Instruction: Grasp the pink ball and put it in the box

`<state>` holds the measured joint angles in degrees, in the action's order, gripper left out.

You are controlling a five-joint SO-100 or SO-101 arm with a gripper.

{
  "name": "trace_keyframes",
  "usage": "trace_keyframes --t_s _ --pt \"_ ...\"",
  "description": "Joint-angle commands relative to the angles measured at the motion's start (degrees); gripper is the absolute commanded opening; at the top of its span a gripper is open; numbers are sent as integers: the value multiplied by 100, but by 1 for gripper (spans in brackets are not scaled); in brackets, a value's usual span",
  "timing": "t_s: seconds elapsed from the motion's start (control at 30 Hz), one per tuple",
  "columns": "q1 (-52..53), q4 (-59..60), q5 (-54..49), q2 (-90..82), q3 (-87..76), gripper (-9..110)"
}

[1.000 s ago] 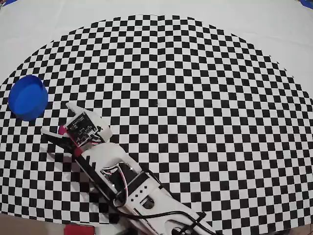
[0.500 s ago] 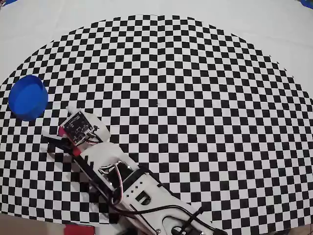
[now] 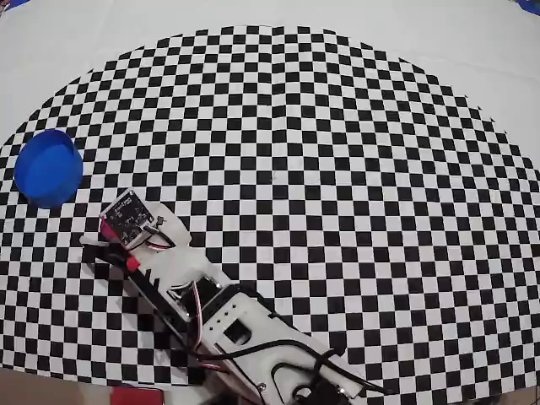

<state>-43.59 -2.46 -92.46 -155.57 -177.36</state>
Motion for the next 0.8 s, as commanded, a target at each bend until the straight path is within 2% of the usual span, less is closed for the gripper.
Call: trace_keyframes --t_s 0.0,0.77 --pt "-18 -167 -44 299 352 31" --pt "149 -343 -35 1907 1204 31"
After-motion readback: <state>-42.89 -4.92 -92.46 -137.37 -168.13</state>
